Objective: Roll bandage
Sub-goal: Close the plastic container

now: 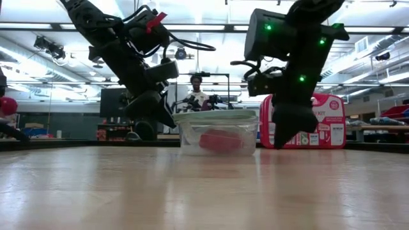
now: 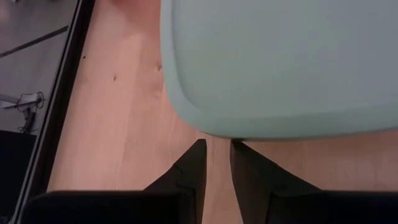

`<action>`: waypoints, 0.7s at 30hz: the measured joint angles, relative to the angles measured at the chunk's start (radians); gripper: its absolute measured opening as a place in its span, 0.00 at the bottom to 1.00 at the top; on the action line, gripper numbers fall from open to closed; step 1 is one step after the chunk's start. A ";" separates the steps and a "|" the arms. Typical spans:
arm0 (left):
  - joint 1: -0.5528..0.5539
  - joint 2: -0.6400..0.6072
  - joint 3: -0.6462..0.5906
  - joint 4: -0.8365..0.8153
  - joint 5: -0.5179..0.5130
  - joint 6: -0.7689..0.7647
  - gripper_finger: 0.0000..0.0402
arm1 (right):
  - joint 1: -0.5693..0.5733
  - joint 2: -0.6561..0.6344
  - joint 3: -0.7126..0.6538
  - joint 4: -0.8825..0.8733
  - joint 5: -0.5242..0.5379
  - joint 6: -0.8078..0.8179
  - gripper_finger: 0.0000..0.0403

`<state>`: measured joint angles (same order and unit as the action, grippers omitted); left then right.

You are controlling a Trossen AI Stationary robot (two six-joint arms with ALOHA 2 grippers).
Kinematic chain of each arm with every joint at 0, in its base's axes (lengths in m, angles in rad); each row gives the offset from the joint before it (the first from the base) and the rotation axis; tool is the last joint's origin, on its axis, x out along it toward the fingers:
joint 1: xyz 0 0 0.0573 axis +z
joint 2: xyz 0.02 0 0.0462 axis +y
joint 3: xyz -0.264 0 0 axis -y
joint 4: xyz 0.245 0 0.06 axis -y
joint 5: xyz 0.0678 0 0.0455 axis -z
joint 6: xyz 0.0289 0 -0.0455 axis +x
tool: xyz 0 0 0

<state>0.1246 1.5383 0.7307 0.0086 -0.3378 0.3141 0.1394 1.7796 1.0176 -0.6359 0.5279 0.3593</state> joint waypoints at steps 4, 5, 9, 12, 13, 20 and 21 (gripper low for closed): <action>0.000 0.000 0.000 0.021 0.001 0.000 0.19 | 0.000 0.000 0.000 0.067 -0.010 -0.029 0.41; 0.000 0.000 0.000 0.032 0.011 0.000 0.19 | 0.000 0.000 0.000 0.083 -0.011 -0.037 0.41; 0.000 0.004 0.000 0.059 0.044 -0.004 0.19 | 0.000 0.000 0.000 0.104 -0.018 -0.050 0.41; 0.000 0.017 0.000 0.067 0.045 -0.004 0.19 | 0.000 0.000 0.000 0.108 -0.018 -0.054 0.41; 0.000 0.025 0.000 0.081 0.044 -0.004 0.19 | 0.000 0.000 0.000 0.108 -0.018 -0.054 0.41; 0.000 0.060 0.000 0.092 0.055 0.000 0.19 | 0.000 0.000 0.001 0.119 -0.019 -0.062 0.41; 0.000 0.060 -0.001 0.094 0.049 0.000 0.19 | 0.000 0.000 0.001 0.116 -0.020 -0.064 0.41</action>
<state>0.1242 1.5978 0.7300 0.1026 -0.2892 0.3145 0.1390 1.7798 1.0183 -0.5197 0.5076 0.2951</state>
